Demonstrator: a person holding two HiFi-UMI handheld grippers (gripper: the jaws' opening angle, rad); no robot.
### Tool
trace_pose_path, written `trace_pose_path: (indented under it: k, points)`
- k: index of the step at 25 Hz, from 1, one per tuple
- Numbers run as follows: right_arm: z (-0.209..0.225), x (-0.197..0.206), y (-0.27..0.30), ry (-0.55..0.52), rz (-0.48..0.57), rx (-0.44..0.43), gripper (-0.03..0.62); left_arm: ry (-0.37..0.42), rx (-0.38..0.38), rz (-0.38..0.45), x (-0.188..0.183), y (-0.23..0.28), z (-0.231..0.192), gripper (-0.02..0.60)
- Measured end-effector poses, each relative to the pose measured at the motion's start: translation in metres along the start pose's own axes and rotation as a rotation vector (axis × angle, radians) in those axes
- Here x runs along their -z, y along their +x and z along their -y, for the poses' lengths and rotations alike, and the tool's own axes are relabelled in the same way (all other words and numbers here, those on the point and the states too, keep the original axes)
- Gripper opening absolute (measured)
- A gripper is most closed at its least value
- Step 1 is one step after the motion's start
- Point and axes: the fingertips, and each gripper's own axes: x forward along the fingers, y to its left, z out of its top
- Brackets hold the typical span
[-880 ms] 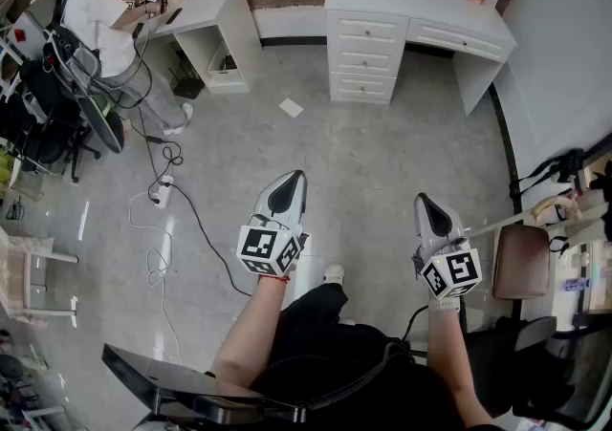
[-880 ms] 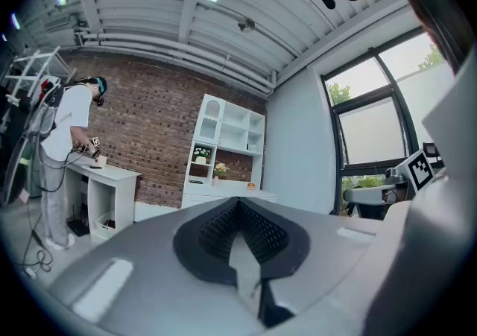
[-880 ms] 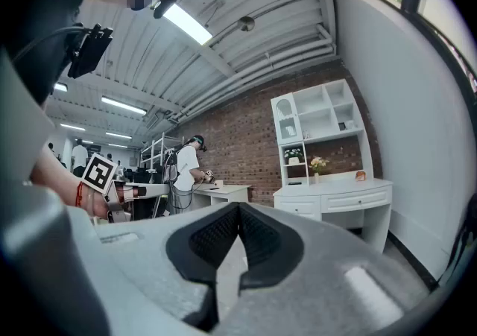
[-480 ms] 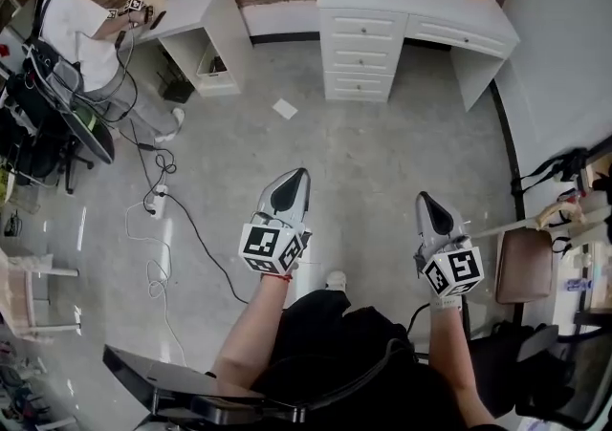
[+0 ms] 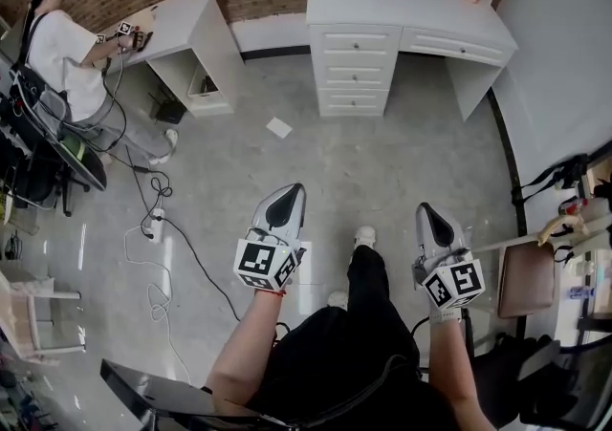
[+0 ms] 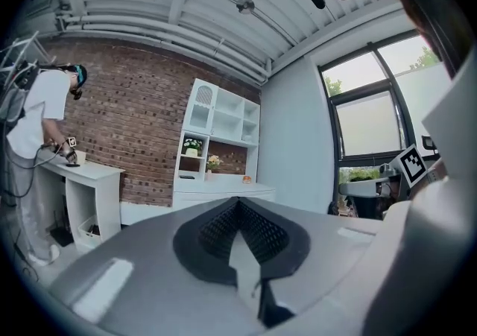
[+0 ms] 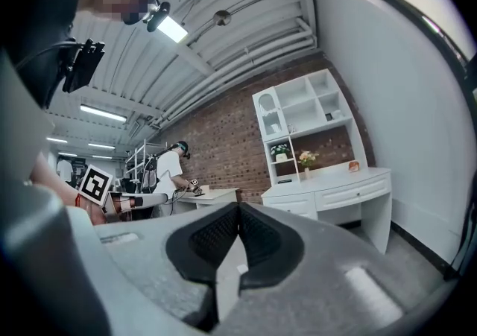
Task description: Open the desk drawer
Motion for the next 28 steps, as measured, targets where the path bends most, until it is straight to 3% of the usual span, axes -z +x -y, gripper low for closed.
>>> trace_pose_path:
  k: [6,13,28]
  points:
    - [0.032,0.001,0.045,0.007,-0.013,-0.015,0.002,-0.012,-0.019,0.010,-0.007,0.037,-0.022,0.002]
    - [0.062,-0.001,0.123,0.075,-0.008,-0.094,0.002,-0.017,-0.097,-0.008,-0.006,0.093,-0.066,0.002]
    - [0.157,-0.006,0.232,0.046,-0.075,-0.122,0.009,-0.050,-0.066,-0.016,-0.011,0.251,-0.101,0.002]
